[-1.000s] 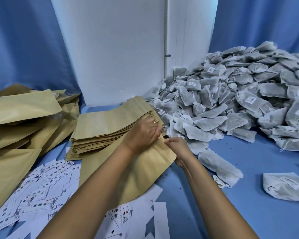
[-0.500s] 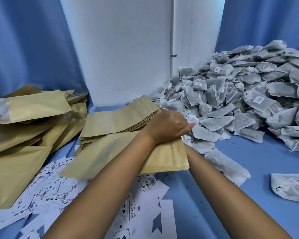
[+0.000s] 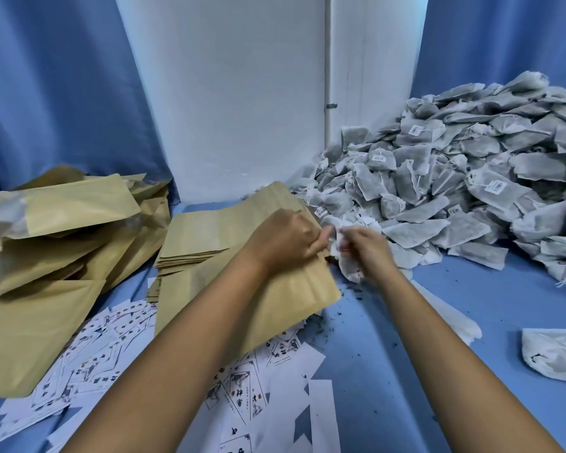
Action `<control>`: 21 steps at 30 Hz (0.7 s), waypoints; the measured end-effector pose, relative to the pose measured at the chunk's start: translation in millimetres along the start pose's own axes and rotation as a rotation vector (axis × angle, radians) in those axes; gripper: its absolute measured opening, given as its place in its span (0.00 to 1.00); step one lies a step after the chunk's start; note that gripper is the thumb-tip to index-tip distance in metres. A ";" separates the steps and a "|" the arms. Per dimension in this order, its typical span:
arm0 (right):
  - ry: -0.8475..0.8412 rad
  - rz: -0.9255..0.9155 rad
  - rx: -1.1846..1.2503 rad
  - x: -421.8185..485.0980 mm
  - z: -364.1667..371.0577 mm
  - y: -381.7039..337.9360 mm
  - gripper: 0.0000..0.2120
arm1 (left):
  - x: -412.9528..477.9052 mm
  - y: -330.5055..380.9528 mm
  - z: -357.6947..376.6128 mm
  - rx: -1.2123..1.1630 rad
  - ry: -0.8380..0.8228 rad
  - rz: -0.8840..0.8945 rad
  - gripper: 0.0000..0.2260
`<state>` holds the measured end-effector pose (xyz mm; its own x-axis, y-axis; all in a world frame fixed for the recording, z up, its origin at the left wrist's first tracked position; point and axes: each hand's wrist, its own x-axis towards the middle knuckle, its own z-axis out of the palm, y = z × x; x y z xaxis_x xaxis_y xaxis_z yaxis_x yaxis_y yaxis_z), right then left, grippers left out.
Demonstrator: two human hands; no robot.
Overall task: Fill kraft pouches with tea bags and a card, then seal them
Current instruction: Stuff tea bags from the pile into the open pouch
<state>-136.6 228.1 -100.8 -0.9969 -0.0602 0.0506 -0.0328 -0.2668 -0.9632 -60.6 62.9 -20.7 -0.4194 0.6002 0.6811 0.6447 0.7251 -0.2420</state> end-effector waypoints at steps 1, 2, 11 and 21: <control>0.162 -0.060 -0.141 4.5 -12.0 1.2 0.02 | -4.4 -0.3 4.2 -0.007 0.008 -0.017 0.24; 0.324 -0.096 -0.377 9.4 -26.4 6.4 0.08 | -8.0 -0.1 8.8 -0.013 0.011 -0.025 0.24; 0.005 0.036 -1.316 40.2 -39.0 50.5 0.57 | -16.3 5.2 33.1 -0.053 -0.003 0.002 0.22; 0.249 -0.391 -0.971 26.9 -38.0 43.0 0.23 | -21.3 1.0 38.5 -0.048 -0.078 0.002 0.25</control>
<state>-167.6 251.5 -150.9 -0.8882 0.0902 0.4506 -0.2856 0.6597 -0.6951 -75.7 63.8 -62.1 -0.4649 0.6275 0.6245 0.6750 0.7077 -0.2087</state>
